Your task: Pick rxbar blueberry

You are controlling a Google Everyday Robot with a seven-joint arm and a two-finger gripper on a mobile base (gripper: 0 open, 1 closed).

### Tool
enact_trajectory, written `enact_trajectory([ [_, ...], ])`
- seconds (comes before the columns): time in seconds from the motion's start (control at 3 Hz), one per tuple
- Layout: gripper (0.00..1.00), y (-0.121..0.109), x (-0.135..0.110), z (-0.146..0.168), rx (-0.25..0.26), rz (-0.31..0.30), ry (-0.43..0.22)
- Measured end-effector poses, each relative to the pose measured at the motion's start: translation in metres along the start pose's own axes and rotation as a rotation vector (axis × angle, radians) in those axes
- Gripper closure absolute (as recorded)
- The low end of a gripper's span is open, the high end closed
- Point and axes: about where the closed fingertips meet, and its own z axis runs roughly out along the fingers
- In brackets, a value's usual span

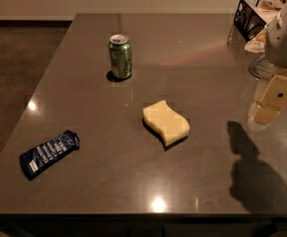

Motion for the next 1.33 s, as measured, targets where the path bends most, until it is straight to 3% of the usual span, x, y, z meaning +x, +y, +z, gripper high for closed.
enact_trajectory([
  [0.33,0.00,0.000,0.000,0.000,0.000,0.000,0.000],
  [0.67,0.00,0.004,-0.021,0.007,-0.025,-0.023,-0.032],
  [1.33,0.00,0.022,-0.094,0.046,-0.134,-0.111,-0.108],
])
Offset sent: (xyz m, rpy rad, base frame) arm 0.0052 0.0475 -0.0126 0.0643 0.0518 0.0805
